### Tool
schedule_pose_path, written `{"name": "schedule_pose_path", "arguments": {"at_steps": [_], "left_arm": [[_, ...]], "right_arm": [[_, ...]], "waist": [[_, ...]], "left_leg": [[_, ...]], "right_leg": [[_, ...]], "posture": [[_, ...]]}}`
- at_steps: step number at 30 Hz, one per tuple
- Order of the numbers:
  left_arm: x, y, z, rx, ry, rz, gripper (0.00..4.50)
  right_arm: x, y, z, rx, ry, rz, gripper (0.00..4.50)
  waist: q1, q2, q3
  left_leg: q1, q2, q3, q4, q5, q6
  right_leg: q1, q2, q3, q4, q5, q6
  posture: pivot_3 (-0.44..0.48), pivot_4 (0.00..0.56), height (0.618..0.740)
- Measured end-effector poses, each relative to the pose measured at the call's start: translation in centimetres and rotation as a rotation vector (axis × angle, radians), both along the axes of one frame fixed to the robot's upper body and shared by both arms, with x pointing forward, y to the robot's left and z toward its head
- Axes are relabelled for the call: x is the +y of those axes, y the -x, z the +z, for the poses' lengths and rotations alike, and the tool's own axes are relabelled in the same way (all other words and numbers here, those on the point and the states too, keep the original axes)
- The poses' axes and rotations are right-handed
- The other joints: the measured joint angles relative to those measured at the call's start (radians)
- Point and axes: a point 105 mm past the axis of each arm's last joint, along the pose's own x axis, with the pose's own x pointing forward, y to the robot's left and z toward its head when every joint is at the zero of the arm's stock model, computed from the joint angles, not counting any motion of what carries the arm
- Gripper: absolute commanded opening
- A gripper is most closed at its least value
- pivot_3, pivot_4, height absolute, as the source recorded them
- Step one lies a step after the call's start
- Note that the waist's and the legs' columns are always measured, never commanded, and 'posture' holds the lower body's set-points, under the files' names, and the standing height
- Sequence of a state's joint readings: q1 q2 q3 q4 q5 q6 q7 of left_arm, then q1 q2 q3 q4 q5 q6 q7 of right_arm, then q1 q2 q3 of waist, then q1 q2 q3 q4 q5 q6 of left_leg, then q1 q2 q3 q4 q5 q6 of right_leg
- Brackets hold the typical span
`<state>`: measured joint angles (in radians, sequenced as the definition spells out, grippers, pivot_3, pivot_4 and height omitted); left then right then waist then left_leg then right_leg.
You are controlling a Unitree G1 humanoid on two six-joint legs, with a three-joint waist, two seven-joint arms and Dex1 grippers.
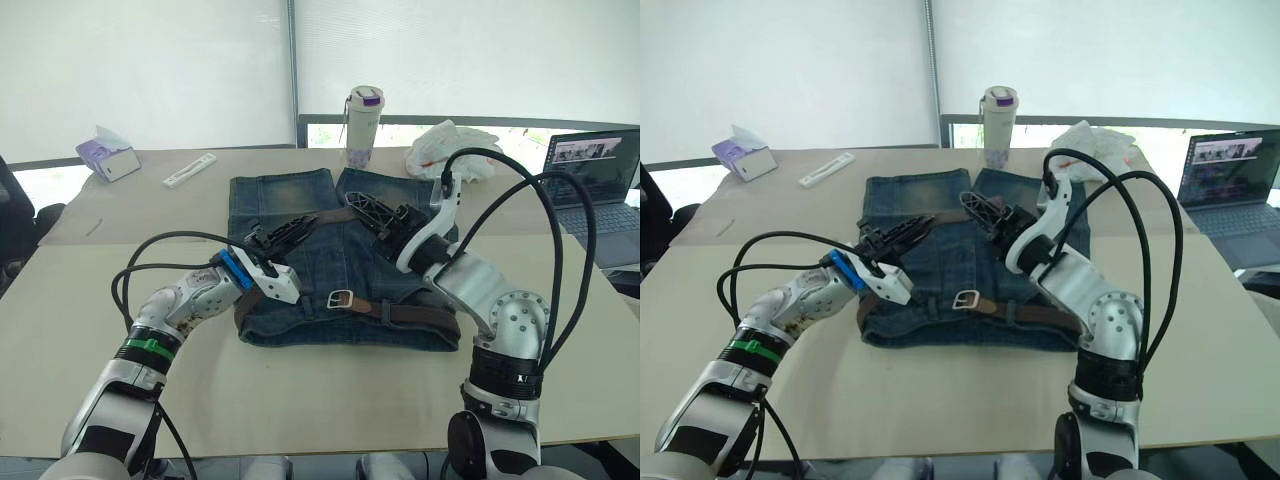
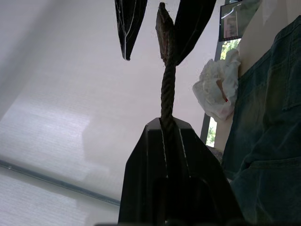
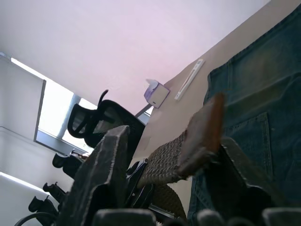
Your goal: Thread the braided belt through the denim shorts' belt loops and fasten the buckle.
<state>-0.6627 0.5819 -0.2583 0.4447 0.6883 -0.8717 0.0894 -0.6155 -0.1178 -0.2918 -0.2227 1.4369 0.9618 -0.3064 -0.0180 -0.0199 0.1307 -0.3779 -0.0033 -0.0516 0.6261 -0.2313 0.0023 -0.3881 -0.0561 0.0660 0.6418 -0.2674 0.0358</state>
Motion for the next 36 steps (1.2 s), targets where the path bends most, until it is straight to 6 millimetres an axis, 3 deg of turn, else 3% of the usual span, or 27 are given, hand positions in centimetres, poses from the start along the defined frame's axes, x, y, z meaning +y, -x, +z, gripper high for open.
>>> {"name": "schedule_pose_path", "arguments": {"at_steps": [3, 7, 8, 9, 16, 17, 18, 21, 23, 25, 30, 32, 36], "left_arm": [[0.1, 0.0, -0.2, 0.006, -0.004, 0.005, 0.0], [0.2, 0.0, -0.4, 0.015, -0.003, 0.007, 0.0], [0.2, -0.1, -0.4, 0.026, 0.0, 0.005, 0.75], [0.3, -0.1, -0.4, 0.038, -0.001, 0.004, 0.93], [2.4, -0.1, -1.0, 0.316, 0.189, -0.009, 4.3], [2.8, -0.1, -0.9, 0.404, 0.253, -0.019, 4.47], [3.2, -0.2, -0.9, 0.481, 0.312, -0.024, 4.47], [4.5, -0.5, -1.4, 0.935, 0.684, -0.108, 4.47], [4.8, 0.4, -2.0, 1.238, 0.879, -0.227, 4.47], [4.5, 1.7, -0.9, 1.488, 1.035, -0.412, 4.47], [2.8, 4.8, 2.1, 1.883, 1.202, -0.813, 4.47], [1.8, 5.9, 1.9, 2.029, 1.229, -0.877, 4.47], [-0.1, 5.6, 0.0, 2.159, 1.379, -0.88, 4.47]], "right_arm": [[-0.1, 0.0, -0.1, 0.003, 0.006, -0.003, 0.19], [-0.1, 0.0, -0.3, 0.009, 0.004, -0.005, 0.04], [0.0, 0.0, -0.3, 0.009, 0.003, -0.005, 0.0], [0.1, 0.0, -0.3, 0.009, 0.003, -0.005, 0.0], [0.4, -0.6, -0.1, -0.007, -0.023, -0.053, 0.0], [0.3, -0.8, -0.1, -0.017, -0.026, -0.074, 0.0], [0.3, -0.8, 0.0, -0.026, -0.026, -0.08, 0.0], [0.8, -1.0, -0.7, -0.067, -0.013, -0.101, 0.0], [0.8, -1.2, -2.2, -0.08, 0.047, -0.118, 0.0], [0.8, -1.5, -3.3, -0.075, 0.066, -0.129, 0.0], [2.0, -1.2, -2.7, -0.131, 0.037, -0.093, 0.0], [2.4, -1.1, -2.6, -0.145, 0.029, -0.077, 0.0], [3.1, -0.6, -1.9, -0.183, 0.005, -0.036, 0.0]], "waist": [[-0.002, 0.0, 0.0], [-0.003, 0.0, 0.0], [-0.003, 0.0, 0.0], [-0.003, 0.0, 0.0], [-0.017, 0.001, 0.0], [-0.02, 0.001, 0.0], [-0.021, 0.001, 0.0], [-0.03, 0.002, 0.0], [-0.036, 0.002, 0.0], [-0.039, 0.003, 0.001], [-0.042, 0.003, 0.001], [-0.04, 0.004, 0.001], [-0.026, 0.004, 0.001]], "left_leg": [[0.0, 0.0, 0.0, 0.0, 0.0, 0.0], [0.0, 0.0, 0.0, 0.0, 0.0, 0.0], [0.0, 0.0, 0.0, 0.0, 0.0, 0.0], [0.0, 0.0, 0.0, 0.0, 0.0, 0.0], [0.0, 0.001, 0.0, 0.0, 0.0, 0.0], [0.0, 0.001, -0.001, 0.0, 0.0, 0.0], [0.0, 0.001, -0.001, 0.0, 0.0, 0.0], [0.0, 0.002, -0.002, 0.001, 0.0, 0.0], [0.0, 0.002, -0.003, 0.001, 0.0, 0.0], [0.0, 0.002, -0.004, 0.002, 0.0, 0.001], [0.003, 0.002, -0.003, 0.001, 0.0, 0.001], [0.004, 0.001, -0.003, 0.001, 0.0, 0.001], [0.004, 0.0, -0.003, 0.001, 0.0, 0.001]], "right_leg": [[0.0, 0.001, 0.0, 0.0, 0.0, 0.0], [0.0, 0.001, 0.0, 0.0, 0.0, 0.0], [0.0, 0.0, 0.0, 0.0, 0.0, 0.0], [0.0, 0.001, 0.0, 0.0, 0.0, 0.0], [0.0, 0.001, 0.0, 0.0, 0.0, 0.0], [0.0, 0.001, 0.0, 0.0, 0.0, 0.0], [0.0, 0.001, 0.0, 0.0, 0.0, 0.0], [0.0, 0.002, 0.0, 0.0, 0.0, 0.0], [0.0, 0.002, -0.001, 0.0, 0.0, 0.0], [0.0, 0.002, -0.001, -0.001, 0.0, 0.0], [0.001, 0.002, -0.001, -0.002, -0.001, 0.0], [0.001, 0.002, 0.0, -0.002, 0.0, 0.0], [0.001, 0.002, 0.0, -0.003, 0.0, 0.0]], "posture": [[0.0, 0.15, 0.74], [0.0, 0.15, 0.74], [0.0, 0.15, 0.74], [0.0, 0.15, 0.74], [0.0, 0.15, 0.74], [0.0, 0.15, 0.74], [0.0, 0.15, 0.74], [0.0, 0.15, 0.74], [0.0, 0.15, 0.74], [0.0, 0.15, 0.74], [0.0, 0.15, 0.74], [0.0, 0.15, 0.74], [0.0, 0.15, 0.74]]}}
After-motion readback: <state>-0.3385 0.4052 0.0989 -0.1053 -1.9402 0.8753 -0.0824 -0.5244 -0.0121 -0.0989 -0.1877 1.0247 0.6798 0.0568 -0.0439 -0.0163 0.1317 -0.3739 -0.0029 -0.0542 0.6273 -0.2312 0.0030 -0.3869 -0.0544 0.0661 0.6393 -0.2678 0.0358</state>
